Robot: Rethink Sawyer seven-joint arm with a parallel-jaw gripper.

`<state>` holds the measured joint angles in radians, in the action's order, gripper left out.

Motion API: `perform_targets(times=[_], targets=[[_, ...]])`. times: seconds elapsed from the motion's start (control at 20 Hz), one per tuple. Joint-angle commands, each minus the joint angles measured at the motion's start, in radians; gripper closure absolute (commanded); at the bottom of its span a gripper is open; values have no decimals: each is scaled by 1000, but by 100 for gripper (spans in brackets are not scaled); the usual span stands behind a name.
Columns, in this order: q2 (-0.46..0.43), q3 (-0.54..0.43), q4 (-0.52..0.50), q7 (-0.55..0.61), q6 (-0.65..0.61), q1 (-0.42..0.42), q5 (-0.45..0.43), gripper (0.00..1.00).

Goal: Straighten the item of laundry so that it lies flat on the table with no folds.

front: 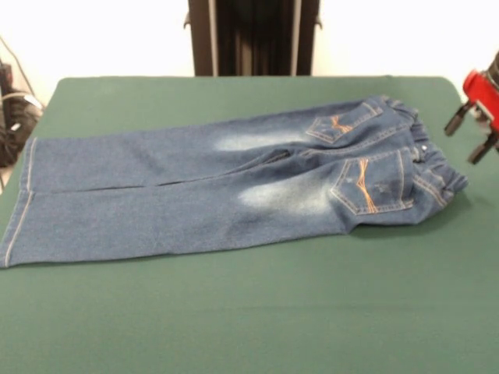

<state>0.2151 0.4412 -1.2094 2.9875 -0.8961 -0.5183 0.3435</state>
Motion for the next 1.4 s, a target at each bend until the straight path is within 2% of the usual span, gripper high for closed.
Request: perform_targets(times=[0.05,0.15,0.4,0.7,1.05,1.4], targets=[[73,0,-167,198,94,-8,8,0],[107,-2,-191,187,84,-5,15,0],[105,-4,-217,173,127,5,9,0],[8,3,-227,222,269,2,6,0],[-107,8,-201,272,395,-11,45,0],[-146,25,-192,265,418,-27,70,0]])
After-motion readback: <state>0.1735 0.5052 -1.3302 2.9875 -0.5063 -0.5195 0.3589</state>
